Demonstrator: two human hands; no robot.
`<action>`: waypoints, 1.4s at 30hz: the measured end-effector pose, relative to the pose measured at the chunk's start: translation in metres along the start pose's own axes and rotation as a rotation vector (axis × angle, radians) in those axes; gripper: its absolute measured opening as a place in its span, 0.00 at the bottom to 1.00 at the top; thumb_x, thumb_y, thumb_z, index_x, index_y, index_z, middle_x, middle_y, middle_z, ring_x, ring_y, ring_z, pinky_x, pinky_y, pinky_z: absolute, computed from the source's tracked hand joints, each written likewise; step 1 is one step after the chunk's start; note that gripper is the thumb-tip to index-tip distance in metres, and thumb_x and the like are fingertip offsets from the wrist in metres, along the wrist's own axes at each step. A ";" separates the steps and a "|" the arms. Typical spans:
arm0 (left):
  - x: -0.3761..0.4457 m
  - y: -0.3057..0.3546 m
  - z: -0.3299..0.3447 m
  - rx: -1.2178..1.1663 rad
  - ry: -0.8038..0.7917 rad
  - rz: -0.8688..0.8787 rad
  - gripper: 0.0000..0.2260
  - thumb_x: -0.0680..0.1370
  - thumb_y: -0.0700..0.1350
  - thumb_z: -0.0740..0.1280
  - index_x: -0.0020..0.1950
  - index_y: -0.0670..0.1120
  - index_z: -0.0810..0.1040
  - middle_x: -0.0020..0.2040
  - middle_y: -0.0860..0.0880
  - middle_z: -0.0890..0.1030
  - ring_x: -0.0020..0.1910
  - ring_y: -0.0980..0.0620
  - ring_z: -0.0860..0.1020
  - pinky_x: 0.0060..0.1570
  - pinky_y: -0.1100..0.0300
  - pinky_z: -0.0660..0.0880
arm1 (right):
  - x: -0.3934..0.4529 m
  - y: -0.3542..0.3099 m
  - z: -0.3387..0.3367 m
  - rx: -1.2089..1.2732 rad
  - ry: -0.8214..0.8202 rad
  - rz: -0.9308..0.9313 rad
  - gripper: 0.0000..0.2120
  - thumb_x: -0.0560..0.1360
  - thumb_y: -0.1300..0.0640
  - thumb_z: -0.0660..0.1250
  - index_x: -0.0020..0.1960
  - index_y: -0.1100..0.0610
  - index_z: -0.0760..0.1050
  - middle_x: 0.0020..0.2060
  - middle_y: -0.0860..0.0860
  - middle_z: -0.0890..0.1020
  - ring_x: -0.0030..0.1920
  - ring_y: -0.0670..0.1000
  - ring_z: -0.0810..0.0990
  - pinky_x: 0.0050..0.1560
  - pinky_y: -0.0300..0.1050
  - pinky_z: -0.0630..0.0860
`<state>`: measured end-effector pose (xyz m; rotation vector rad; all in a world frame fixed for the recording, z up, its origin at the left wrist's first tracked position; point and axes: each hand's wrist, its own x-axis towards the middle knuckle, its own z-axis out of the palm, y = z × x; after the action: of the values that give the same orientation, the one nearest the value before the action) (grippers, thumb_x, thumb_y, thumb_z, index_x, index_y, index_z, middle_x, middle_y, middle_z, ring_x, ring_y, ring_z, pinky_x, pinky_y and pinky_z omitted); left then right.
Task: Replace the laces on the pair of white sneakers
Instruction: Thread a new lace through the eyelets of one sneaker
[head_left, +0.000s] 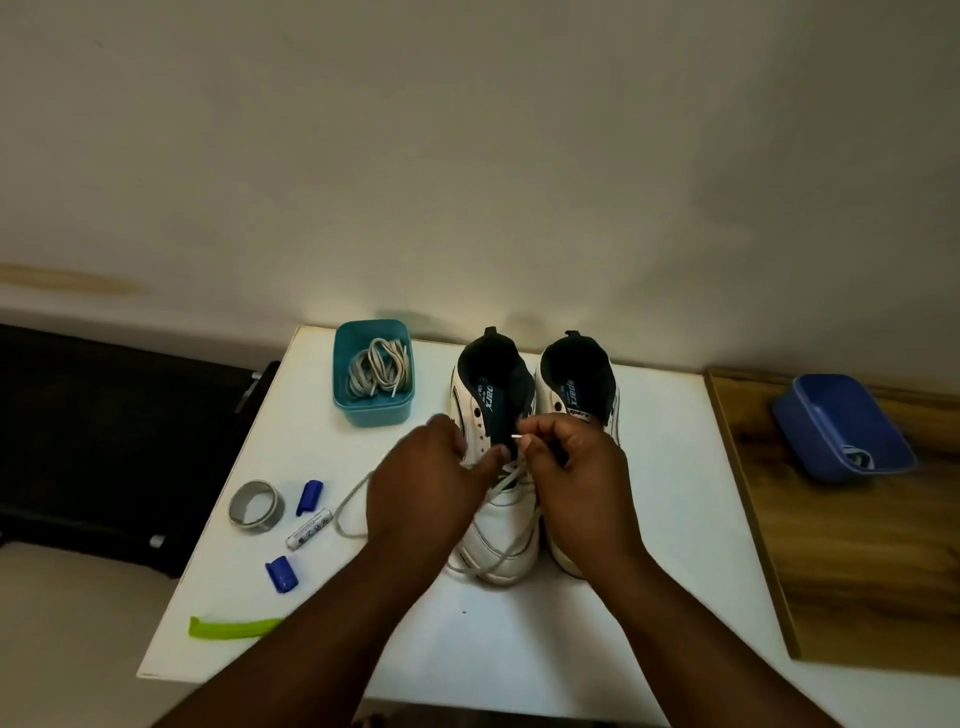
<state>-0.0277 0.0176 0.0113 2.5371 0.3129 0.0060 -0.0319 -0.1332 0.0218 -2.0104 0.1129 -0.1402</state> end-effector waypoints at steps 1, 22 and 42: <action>-0.001 -0.001 0.004 0.010 -0.036 -0.005 0.20 0.73 0.71 0.66 0.46 0.55 0.73 0.40 0.56 0.78 0.41 0.54 0.77 0.37 0.57 0.68 | 0.000 0.003 0.002 -0.020 -0.005 -0.004 0.10 0.80 0.61 0.70 0.56 0.49 0.83 0.47 0.38 0.85 0.50 0.36 0.83 0.52 0.32 0.78; 0.007 -0.027 0.009 -0.744 -0.177 -0.148 0.05 0.78 0.41 0.73 0.44 0.49 0.87 0.35 0.53 0.85 0.31 0.63 0.79 0.41 0.62 0.73 | 0.001 0.019 0.029 -0.474 -0.100 -0.220 0.05 0.81 0.53 0.66 0.50 0.49 0.80 0.49 0.45 0.75 0.44 0.46 0.76 0.42 0.41 0.71; 0.015 -0.031 0.005 -0.549 -0.267 0.025 0.03 0.78 0.43 0.73 0.46 0.50 0.82 0.38 0.59 0.82 0.38 0.65 0.78 0.42 0.70 0.72 | 0.005 0.026 0.032 -0.451 -0.138 -0.252 0.08 0.80 0.56 0.67 0.57 0.50 0.84 0.50 0.47 0.80 0.52 0.50 0.77 0.52 0.51 0.78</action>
<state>-0.0196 0.0433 -0.0107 1.9670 0.1455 -0.2074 -0.0225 -0.1170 -0.0150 -2.4727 -0.2161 -0.1443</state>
